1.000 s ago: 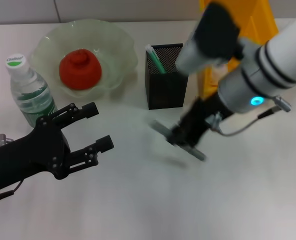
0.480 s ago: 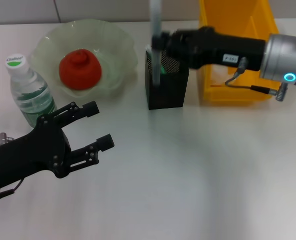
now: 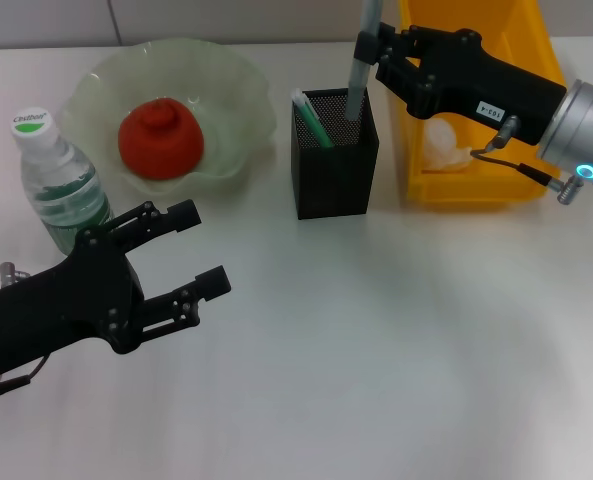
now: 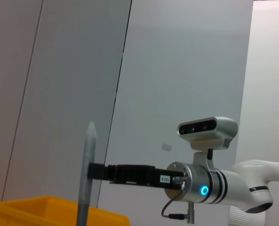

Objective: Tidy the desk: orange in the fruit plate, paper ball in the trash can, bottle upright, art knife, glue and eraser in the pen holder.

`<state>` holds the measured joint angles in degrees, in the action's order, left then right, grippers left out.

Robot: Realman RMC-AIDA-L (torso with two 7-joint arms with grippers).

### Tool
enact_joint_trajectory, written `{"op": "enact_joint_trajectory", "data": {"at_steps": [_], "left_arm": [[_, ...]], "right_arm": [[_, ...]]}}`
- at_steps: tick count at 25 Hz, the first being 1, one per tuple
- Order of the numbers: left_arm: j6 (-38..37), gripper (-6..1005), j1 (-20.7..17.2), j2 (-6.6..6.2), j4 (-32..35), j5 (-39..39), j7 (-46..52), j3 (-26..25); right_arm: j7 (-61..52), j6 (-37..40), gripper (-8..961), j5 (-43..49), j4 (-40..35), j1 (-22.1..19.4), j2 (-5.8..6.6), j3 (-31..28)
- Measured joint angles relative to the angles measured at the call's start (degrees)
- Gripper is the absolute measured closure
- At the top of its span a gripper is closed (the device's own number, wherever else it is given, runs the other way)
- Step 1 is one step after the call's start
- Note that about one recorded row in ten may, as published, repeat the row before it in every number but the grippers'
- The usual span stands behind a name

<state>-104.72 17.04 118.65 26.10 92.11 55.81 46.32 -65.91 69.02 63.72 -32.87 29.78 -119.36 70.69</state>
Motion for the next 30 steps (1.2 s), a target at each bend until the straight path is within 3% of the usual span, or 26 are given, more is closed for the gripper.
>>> {"op": "enact_joint_trajectory", "data": {"at_steps": [21, 30], "left_arm": [[0.1, 213, 0.1, 0.00, -0.1, 0.0, 0.0, 0.0], [0.0, 213, 0.1, 0.00, -0.1, 0.0, 0.0, 0.0]], "right_arm": [[5.8, -7.9, 788, 0.3, 5.4, 3.5, -0.09, 3.8], [5.9, -8.0, 622, 0.3, 5.4, 3.5, -0.18, 4.4]]}}
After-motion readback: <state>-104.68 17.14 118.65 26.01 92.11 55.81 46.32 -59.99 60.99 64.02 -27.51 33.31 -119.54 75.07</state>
